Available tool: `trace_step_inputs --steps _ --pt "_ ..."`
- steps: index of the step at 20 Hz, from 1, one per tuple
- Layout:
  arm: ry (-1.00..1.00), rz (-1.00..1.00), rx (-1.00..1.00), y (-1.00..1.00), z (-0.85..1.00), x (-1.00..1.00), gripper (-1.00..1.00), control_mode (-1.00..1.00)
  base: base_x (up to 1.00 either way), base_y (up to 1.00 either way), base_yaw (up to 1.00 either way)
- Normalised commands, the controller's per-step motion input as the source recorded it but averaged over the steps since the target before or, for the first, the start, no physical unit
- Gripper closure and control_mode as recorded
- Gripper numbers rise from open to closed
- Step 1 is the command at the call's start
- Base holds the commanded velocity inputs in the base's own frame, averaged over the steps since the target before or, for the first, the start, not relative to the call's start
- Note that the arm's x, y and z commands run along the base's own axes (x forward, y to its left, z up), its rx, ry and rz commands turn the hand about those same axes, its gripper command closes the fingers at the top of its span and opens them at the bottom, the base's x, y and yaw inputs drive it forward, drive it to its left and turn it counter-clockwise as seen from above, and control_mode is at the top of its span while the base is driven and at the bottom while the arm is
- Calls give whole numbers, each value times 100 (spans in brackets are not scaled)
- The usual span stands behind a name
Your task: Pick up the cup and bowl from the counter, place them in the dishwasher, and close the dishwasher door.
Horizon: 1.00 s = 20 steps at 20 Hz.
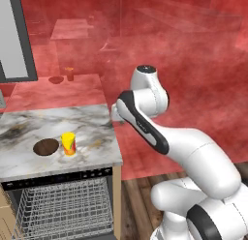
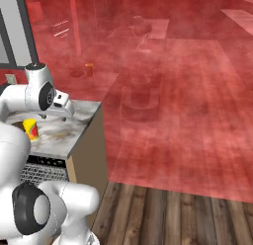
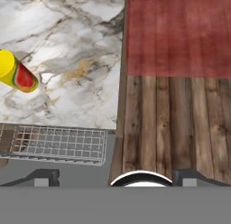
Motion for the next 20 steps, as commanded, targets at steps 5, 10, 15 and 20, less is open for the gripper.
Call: trace_step_inputs --steps 5,10,15,20 --pt "0 0 0 33 -15 3 -100 -100 0 0 0" --pt "0 0 0 27 -16 10 -100 -100 0 0 0" --pt "0 0 0 29 -19 14 -100 -100 0 0 0" --pt "0 0 0 32 -19 16 -100 -100 0 0 0"
